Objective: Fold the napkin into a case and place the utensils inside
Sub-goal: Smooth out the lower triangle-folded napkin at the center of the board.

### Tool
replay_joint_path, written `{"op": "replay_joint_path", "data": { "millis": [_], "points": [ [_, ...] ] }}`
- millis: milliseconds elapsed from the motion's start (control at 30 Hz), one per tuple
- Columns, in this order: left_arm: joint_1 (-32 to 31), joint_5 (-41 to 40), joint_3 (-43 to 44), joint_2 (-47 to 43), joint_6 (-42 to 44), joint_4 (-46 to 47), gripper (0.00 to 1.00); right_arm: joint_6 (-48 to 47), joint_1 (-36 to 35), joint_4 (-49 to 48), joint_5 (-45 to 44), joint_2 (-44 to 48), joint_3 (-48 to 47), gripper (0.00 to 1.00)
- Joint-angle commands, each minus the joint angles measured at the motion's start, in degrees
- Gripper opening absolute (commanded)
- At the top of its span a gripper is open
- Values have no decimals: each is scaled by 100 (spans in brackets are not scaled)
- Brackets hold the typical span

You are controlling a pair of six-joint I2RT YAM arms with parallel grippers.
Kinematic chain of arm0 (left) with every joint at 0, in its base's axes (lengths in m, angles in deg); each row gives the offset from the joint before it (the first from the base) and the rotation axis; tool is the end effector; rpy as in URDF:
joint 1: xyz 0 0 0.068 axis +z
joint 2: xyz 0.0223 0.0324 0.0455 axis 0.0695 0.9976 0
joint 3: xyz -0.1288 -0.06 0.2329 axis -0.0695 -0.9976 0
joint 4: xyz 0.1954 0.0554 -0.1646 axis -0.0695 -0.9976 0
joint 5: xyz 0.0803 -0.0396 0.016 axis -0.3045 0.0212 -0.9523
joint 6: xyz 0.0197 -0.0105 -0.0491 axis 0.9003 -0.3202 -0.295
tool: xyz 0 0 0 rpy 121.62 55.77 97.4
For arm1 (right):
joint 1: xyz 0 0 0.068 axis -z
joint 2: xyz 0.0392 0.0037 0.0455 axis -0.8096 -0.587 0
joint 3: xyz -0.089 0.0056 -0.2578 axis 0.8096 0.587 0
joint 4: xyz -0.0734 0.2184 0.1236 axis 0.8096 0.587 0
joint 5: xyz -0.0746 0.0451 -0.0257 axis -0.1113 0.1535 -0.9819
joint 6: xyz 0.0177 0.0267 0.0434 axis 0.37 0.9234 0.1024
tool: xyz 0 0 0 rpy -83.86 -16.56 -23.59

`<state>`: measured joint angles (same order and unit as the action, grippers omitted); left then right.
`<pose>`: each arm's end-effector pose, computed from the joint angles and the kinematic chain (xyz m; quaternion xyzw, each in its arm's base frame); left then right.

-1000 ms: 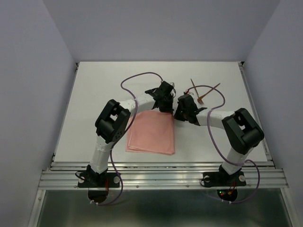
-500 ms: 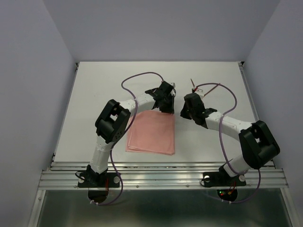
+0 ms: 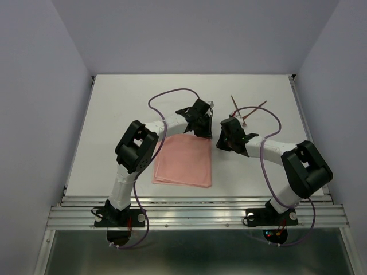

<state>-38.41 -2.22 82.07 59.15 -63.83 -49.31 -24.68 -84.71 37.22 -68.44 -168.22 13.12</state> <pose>0.3450 -0.3255 0.1867 0.1491 0.9042 -0.3084 0.2550 0.2708 0.1525 0.1659 0.1050 0.9284 0.1233 0.3344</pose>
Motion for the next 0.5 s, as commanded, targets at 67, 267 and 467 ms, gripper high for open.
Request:
{"op": "replay_joint_path", "data": {
  "millis": [67,267,467],
  "points": [
    [-41,367,-52,208,12,220,22,99,42,-304,33,135,7,23],
    [-41,790,-220,138,-102,625,22,169,42,-304,15,162,69,23],
    [-32,974,-105,243,-50,634,21,196,42,-278,-3,320,95,23]
  ]
}}
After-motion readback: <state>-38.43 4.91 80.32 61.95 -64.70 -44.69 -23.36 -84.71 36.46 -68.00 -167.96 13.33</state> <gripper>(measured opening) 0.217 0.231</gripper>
